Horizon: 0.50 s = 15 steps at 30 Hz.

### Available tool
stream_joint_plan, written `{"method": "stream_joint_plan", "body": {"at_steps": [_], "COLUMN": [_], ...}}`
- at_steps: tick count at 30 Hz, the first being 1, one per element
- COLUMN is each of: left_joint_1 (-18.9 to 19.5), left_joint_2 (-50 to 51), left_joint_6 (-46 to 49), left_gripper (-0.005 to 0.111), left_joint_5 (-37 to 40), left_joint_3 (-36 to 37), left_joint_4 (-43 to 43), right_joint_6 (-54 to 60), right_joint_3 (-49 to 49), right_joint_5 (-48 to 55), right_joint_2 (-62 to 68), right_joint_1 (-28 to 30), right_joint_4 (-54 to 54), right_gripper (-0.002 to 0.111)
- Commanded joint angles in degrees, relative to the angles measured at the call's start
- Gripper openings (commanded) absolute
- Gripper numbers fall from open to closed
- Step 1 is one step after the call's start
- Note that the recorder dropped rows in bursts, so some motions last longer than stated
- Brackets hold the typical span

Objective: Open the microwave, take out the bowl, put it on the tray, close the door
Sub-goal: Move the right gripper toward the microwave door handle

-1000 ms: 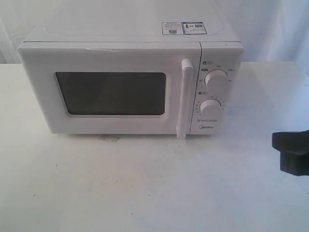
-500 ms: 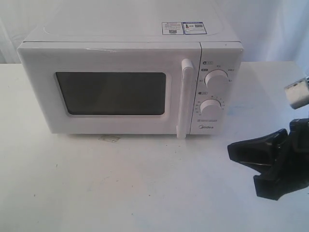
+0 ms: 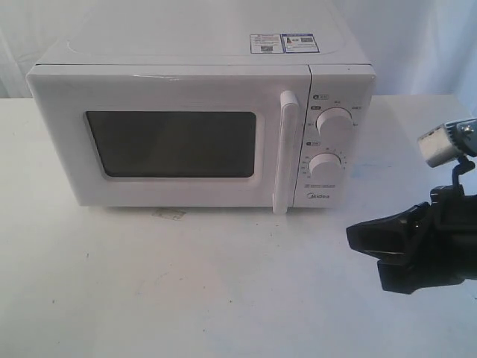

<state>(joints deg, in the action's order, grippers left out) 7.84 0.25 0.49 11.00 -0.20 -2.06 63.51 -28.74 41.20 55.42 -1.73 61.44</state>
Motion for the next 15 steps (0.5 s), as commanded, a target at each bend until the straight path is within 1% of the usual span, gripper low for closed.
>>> {"method": "stream_joint_plan", "body": {"at_steps": [1,12,15], "left_joint_1": [0.0,0.0,0.0], "left_joint_2": [-0.2,-0.2,-0.2], "left_joint_6": [-0.5,-0.5,-0.5], "left_gripper": [0.000,0.000,0.000], "left_joint_5": [-0.3,-0.3,-0.3], "left_joint_3": [0.2,0.2,0.2], "left_joint_4": [-0.3,-0.3,-0.3], "right_joint_6": [0.8,0.8,0.8], "right_joint_3": [0.2,0.2,0.2], "right_joint_5": [-0.3,0.2,2.4], "right_joint_2": [0.2,0.2,0.2], "right_joint_1": [0.0,0.0,0.0], "right_joint_4": [0.5,0.6,1.0], "right_gripper": [0.000,0.000,0.000]}}
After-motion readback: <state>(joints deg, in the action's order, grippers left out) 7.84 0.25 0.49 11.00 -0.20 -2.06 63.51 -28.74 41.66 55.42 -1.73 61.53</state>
